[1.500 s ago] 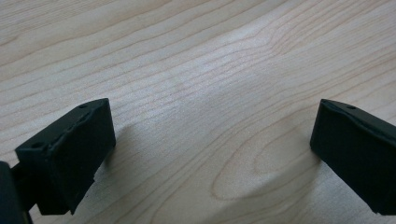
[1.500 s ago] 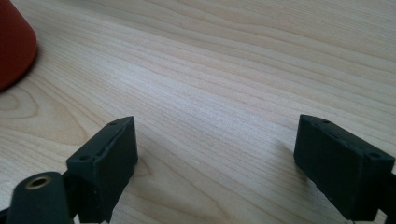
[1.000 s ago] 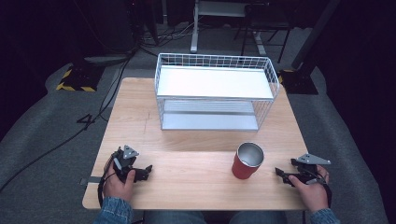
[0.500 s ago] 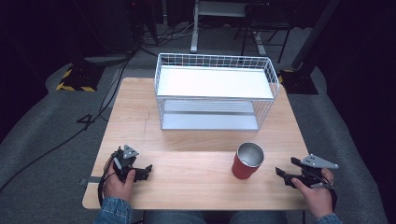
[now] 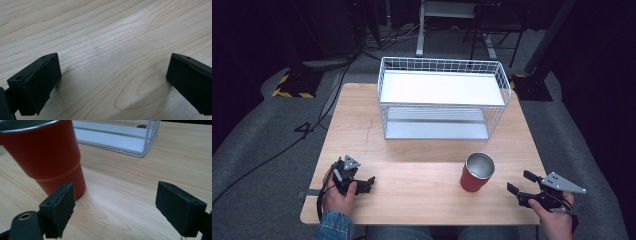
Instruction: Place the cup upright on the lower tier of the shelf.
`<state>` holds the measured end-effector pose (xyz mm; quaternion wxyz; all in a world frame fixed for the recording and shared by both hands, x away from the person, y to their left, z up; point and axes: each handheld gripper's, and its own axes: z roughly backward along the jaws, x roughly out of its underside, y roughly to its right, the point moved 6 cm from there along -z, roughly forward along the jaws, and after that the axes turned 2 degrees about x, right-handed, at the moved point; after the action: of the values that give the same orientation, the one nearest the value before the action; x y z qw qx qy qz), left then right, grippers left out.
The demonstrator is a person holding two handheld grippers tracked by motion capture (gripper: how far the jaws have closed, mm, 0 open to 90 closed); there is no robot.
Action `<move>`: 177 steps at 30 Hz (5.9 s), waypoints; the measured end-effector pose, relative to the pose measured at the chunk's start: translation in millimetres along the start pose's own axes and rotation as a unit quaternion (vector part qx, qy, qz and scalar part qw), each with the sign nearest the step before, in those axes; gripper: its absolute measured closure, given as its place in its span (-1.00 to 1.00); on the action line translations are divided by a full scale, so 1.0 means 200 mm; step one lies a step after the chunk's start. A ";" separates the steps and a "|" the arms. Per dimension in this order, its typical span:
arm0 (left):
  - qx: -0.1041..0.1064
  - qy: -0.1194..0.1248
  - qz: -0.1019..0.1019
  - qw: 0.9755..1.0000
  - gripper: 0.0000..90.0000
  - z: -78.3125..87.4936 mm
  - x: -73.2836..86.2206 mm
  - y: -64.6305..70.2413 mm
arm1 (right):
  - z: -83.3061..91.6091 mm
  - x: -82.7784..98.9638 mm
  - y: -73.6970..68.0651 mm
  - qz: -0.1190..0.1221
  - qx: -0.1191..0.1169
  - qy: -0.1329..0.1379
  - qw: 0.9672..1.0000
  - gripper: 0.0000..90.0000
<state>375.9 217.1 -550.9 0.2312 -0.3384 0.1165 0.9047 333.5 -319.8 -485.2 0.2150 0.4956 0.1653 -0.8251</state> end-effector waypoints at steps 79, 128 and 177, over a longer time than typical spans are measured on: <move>0.000 0.000 -0.002 1.000 -0.99 0.00 0.00 0.00 | -0.46 -0.20 -0.46 0.012 -0.052 0.042 0.998 -0.86; -0.001 0.000 -0.002 1.000 -0.99 0.00 0.00 0.00 | -0.95 -0.65 -0.41 0.002 -0.014 0.046 0.999 -0.86; 0.001 0.001 -0.003 1.000 -0.99 0.00 0.00 0.00 | -1.41 -0.68 -0.43 -0.023 0.066 0.096 0.993 -0.86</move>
<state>377.3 217.3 -550.8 0.2340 -0.3393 0.1165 0.9036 556.1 -84.6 -487.0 0.1458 0.5821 0.1418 -0.7873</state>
